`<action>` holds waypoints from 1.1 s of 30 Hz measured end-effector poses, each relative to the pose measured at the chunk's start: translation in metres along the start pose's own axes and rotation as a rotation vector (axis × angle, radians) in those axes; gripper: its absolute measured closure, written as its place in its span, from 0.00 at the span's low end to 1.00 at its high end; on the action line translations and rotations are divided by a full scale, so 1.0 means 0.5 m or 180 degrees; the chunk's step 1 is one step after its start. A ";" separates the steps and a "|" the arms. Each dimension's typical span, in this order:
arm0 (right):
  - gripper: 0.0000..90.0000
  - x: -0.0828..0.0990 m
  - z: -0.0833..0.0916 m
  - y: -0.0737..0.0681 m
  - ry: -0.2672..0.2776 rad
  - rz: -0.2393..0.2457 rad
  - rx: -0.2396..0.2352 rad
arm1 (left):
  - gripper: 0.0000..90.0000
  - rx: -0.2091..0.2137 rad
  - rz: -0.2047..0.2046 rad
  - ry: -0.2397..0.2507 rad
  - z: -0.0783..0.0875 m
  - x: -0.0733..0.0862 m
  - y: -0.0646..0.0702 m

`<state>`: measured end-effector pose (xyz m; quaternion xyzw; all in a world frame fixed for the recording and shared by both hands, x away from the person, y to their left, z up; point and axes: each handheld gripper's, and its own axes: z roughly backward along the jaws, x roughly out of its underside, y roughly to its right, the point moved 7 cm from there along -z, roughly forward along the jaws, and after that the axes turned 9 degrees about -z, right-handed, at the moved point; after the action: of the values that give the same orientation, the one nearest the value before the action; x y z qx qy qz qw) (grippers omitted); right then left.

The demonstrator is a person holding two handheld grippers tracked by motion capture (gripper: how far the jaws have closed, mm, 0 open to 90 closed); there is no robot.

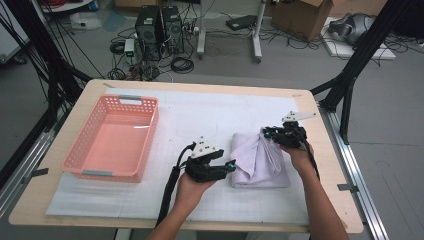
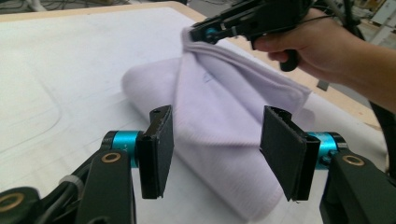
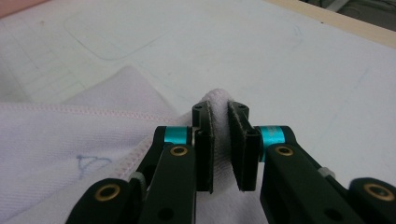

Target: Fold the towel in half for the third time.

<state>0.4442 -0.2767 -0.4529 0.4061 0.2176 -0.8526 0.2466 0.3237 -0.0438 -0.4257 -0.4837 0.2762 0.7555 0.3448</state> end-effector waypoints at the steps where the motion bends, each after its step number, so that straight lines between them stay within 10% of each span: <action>1: 0.90 0.005 0.002 0.005 -0.0011 0.0026 0.0032 | 0.50 -0.0020 -0.0014 -0.0013 0.004 0.003 -0.003; 12: 0.60 0.047 0.103 0.020 0.0159 -0.0309 0.0406 | 0.48 -0.0057 0.0007 0.0086 0.049 0.035 -0.037; 21: 0.56 0.149 0.156 -0.057 0.0039 -0.0585 0.0255 | 0.47 -0.0109 0.0011 0.0095 0.090 0.082 -0.067; 28: 0.92 0.196 0.143 -0.096 -0.0033 -0.0609 0.0038 | 0.47 -0.0112 0.0037 0.0149 0.105 0.098 -0.076; 33: 0.93 0.202 0.170 -0.090 -0.0042 -0.0536 0.0419 | 0.47 -0.0147 0.0011 0.0230 0.117 0.096 -0.080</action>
<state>0.3122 -0.3146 -0.4769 0.3961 0.1928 -0.8854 0.1483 0.3094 0.0366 -0.4513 -0.5181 0.2717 0.7443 0.3221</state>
